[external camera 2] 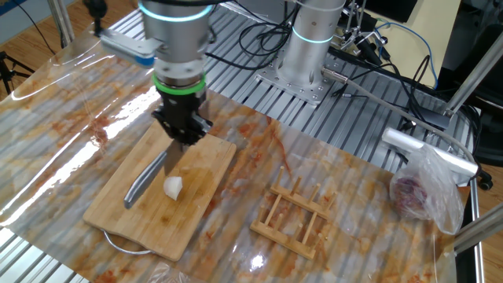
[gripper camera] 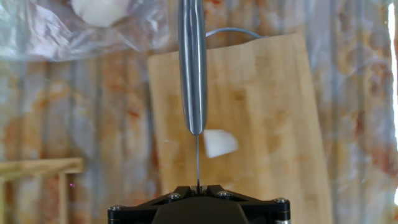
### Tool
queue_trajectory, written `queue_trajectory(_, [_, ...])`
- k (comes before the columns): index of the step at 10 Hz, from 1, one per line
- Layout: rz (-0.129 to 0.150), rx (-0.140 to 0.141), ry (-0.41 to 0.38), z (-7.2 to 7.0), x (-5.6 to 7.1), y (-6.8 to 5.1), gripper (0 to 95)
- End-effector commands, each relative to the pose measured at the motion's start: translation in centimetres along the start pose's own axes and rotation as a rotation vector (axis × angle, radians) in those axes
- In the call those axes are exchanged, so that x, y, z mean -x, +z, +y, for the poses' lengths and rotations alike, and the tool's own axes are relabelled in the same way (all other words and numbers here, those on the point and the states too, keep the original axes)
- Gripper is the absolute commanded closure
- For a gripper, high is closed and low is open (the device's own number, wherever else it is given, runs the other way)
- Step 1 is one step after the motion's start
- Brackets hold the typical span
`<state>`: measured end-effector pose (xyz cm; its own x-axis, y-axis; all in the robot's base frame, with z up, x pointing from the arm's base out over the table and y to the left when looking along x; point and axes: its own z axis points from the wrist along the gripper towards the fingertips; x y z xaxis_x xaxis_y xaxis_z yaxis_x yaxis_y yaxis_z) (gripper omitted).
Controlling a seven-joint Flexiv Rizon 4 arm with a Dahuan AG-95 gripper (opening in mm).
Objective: Chop the onions
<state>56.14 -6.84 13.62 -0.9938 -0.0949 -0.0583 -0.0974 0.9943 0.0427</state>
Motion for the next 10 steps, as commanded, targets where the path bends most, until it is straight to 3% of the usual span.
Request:
queue_trajectory(1, [-0.012, -0.012, -0.034, -0.2, 0.0, 0.6, 95.0])
queue_trajectory(10, [-0.010, -0.013, -0.073, -0.6, 0.2, 3.2, 95.0])
